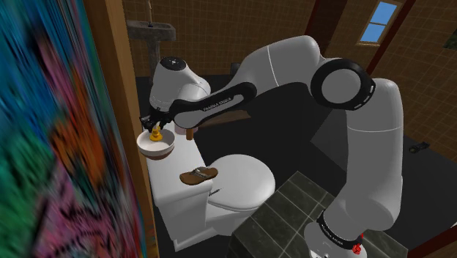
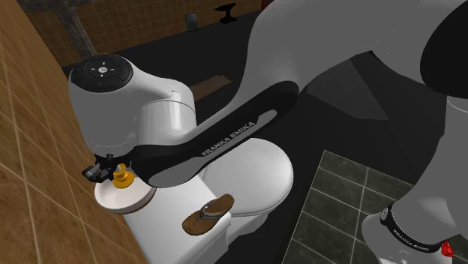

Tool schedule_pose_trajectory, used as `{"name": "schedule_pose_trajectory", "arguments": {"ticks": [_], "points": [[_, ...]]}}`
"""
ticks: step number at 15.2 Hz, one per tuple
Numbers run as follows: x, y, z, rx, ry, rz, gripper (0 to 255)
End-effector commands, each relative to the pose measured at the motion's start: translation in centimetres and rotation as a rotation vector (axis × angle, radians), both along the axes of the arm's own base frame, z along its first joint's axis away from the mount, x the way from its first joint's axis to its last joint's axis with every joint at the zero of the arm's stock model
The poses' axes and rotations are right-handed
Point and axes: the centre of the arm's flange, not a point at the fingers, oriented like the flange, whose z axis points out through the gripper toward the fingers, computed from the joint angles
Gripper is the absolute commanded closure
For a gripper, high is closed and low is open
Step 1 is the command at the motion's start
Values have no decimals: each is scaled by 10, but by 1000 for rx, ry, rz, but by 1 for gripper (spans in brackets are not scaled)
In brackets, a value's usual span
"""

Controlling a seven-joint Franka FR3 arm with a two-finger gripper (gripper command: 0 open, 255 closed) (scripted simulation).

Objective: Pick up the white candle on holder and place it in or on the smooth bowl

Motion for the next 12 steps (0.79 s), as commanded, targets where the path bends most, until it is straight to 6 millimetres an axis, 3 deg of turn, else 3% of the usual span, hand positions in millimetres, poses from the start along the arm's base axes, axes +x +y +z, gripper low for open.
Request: {"name": "schedule_pose_trajectory", "arguments": {"ticks": [1,3,4,9,12], "points": [[0,0,0,0,0,0,255],[0,0,0,0,0,0,255],[0,0,0,0,0,0,0],[0,0,0,0,0,0,0],[-16,-2,36,0,0,0,0]]}}
